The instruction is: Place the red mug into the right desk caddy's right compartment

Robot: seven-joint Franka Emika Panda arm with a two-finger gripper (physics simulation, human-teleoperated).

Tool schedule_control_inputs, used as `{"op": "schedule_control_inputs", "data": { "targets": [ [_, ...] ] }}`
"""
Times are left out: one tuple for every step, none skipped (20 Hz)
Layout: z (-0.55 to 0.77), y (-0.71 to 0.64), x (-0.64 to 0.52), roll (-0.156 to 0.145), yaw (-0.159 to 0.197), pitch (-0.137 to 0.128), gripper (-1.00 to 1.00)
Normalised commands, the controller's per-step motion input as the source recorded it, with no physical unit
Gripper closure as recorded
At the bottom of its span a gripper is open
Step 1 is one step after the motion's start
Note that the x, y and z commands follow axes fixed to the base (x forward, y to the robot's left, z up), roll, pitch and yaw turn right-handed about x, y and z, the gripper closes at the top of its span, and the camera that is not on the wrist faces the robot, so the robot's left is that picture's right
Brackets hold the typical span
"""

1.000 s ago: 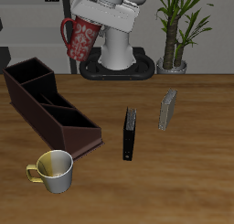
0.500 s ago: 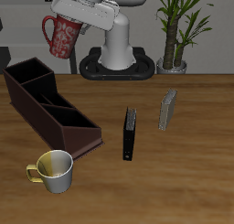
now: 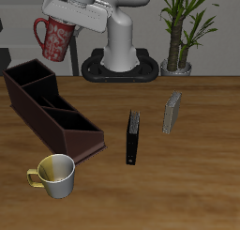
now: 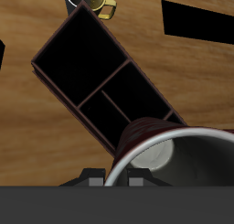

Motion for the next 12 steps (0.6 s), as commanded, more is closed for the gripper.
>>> {"op": "schedule_control_inputs", "data": {
  "targets": [
    [-0.07, -0.07, 0.07, 0.126, -0.035, 0.037, 1.00],
    [-0.12, -0.11, 0.18, 0.152, -0.076, 0.107, 1.00],
    [-0.08, -0.30, -0.08, -0.111, -0.081, 0.010, 1.00],
    [-0.10, -0.30, 0.08, 0.035, 0.007, -0.036, 1.00],
    [-0.13, -0.37, 0.04, -0.010, -0.126, 0.062, 1.00],
    [-0.02, -0.40, 0.12, -0.074, -0.101, -0.024, 1.00],
    [-0.06, -0.34, -0.08, 0.013, -0.086, -0.027, 1.00],
    [-0.03, -0.30, -0.13, -0.060, -0.075, -0.026, 1.00],
    [-0.09, -0.38, -0.24, -0.085, -0.184, -0.023, 1.00],
    [-0.07, -0.27, -0.09, -0.075, -0.069, -0.042, 1.00],
    [-0.06, -0.13, -0.14, -0.071, -0.099, -0.043, 1.00],
    [-0.09, -0.22, -0.13, -0.025, -0.150, 0.036, 1.00]
  ]
}}
